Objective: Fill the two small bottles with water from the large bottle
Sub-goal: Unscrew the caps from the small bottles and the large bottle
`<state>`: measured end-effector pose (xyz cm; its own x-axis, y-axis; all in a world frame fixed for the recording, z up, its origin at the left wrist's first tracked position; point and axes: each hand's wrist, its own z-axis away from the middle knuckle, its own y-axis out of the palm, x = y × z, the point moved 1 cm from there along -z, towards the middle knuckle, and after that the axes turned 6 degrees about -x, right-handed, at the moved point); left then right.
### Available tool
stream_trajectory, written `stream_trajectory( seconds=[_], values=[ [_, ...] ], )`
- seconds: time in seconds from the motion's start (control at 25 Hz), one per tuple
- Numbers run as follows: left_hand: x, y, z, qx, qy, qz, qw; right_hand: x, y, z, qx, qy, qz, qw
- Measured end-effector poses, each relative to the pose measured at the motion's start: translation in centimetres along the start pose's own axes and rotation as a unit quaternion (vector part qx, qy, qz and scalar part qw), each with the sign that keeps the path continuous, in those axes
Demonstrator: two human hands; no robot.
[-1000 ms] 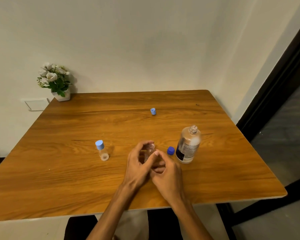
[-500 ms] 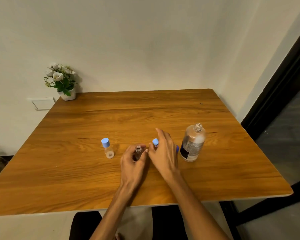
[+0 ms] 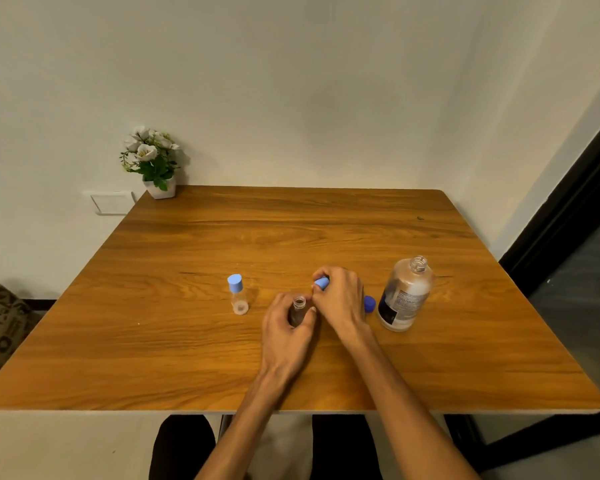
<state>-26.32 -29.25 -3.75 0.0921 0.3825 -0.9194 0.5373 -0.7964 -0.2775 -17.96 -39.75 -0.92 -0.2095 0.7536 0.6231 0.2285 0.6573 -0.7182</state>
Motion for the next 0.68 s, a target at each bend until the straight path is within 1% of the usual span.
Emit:
stream_trajectory(
  seconds=[0.12,0.2,0.28,0.36,0.52,0.56,0.64,0.68],
  values=[
    [-0.3,-0.2,0.1,0.0,0.004,-0.012,1.0,-0.2,0.4,0.2,-0.003,0.003,-0.041,0.999],
    [-0.6,-0.3,0.1,0.007,0.008,-0.017,1.0,-0.8,0.4,-0.1,0.006,0.049,-0.106,0.993],
    [-0.8,-0.5,0.2,0.012,0.011,-0.024,1.0,-0.9,0.6,-0.5,0.035,0.11,-0.191,0.975],
    [-1.0,-0.6,0.3,0.016,0.008,-0.024,1.0,-0.9,0.6,-0.5,0.054,0.127,-0.229,0.964],
    [-1.1,-0.7,0.3,0.01,0.006,-0.02,1.0,-1.0,0.7,0.1,0.067,0.118,-0.236,0.962],
    [-1.1,-0.7,0.3,0.009,0.007,-0.021,1.0,-0.9,0.7,0.3,0.054,0.1,-0.216,0.97],
    [-0.9,-0.7,0.3,0.008,0.003,-0.026,1.0,-1.0,0.6,0.5,0.01,0.031,-0.122,0.992],
    [-0.8,-0.7,0.4,0.009,0.0,-0.028,1.0,-1.1,0.5,0.7,-0.009,0.002,-0.079,0.997]
  ],
)
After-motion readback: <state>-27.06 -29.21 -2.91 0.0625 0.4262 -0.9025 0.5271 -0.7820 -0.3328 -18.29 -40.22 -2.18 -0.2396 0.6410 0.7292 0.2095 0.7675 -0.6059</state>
